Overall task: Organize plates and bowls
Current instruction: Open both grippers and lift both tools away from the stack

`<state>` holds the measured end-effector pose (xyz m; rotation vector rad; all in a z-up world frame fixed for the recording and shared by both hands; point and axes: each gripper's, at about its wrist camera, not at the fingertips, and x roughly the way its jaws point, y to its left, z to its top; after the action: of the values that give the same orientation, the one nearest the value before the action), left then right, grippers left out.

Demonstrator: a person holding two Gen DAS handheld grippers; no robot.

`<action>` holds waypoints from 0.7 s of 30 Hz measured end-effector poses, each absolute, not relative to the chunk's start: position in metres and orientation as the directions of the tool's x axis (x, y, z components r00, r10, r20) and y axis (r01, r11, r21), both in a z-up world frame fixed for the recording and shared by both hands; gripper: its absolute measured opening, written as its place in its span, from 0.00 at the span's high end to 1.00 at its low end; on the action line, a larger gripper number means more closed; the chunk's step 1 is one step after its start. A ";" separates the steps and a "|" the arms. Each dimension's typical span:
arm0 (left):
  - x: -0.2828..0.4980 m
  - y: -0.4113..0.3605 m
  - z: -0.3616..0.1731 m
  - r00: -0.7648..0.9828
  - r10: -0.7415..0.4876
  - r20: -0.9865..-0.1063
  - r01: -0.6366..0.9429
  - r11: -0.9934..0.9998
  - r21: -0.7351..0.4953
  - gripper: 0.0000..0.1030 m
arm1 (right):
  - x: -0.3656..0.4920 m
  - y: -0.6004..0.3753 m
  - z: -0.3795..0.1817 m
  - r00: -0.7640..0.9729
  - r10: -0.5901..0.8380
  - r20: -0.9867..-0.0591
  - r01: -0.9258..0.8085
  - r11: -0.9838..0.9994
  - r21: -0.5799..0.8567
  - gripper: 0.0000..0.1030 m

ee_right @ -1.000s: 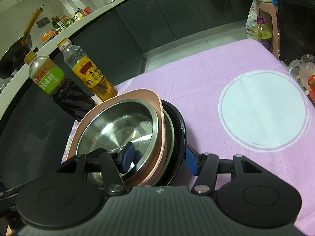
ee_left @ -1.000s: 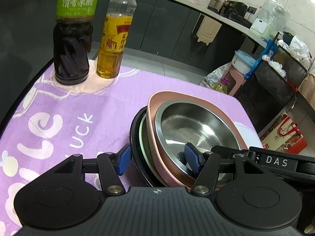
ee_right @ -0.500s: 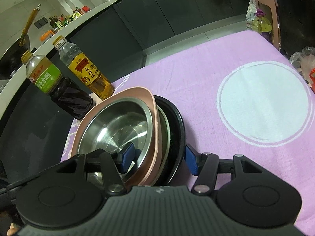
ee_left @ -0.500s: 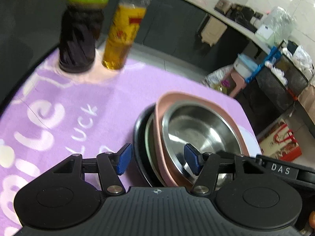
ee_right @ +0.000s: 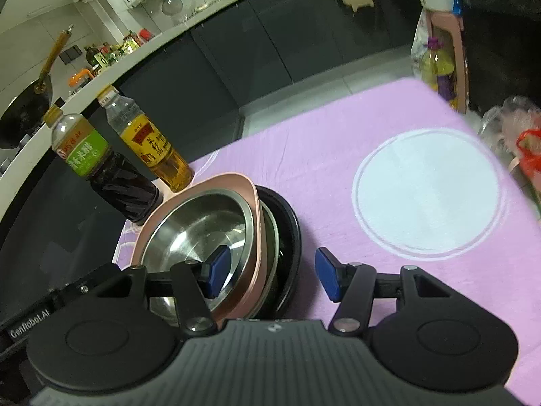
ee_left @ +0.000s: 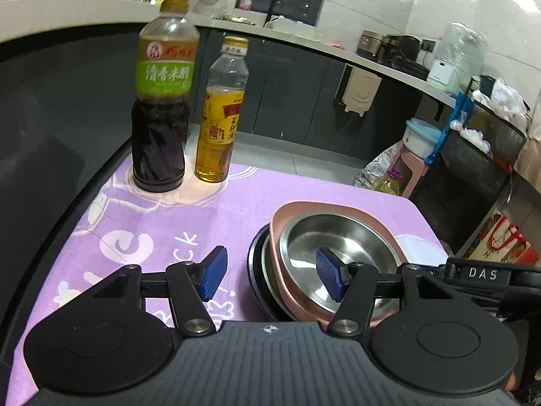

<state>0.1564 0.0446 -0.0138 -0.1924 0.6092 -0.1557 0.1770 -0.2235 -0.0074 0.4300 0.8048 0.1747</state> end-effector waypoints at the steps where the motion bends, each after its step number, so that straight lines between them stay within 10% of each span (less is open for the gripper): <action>1: 0.152 0.043 -0.013 0.811 -0.202 -0.549 0.092 0.971 -0.221 0.47 | 0.174 -0.223 -0.005 0.690 0.307 -0.656 0.005 0.904 0.428 0.45; 21: 0.068 0.037 0.016 0.864 -0.134 -0.486 0.075 0.988 -0.138 0.47 | 0.105 -0.196 0.030 0.737 0.299 -0.607 -0.080 0.929 0.360 0.45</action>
<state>0.0681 0.0366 0.0161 -0.1156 0.5173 -0.1096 0.1052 -0.1962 0.0297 0.3229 0.7155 0.2119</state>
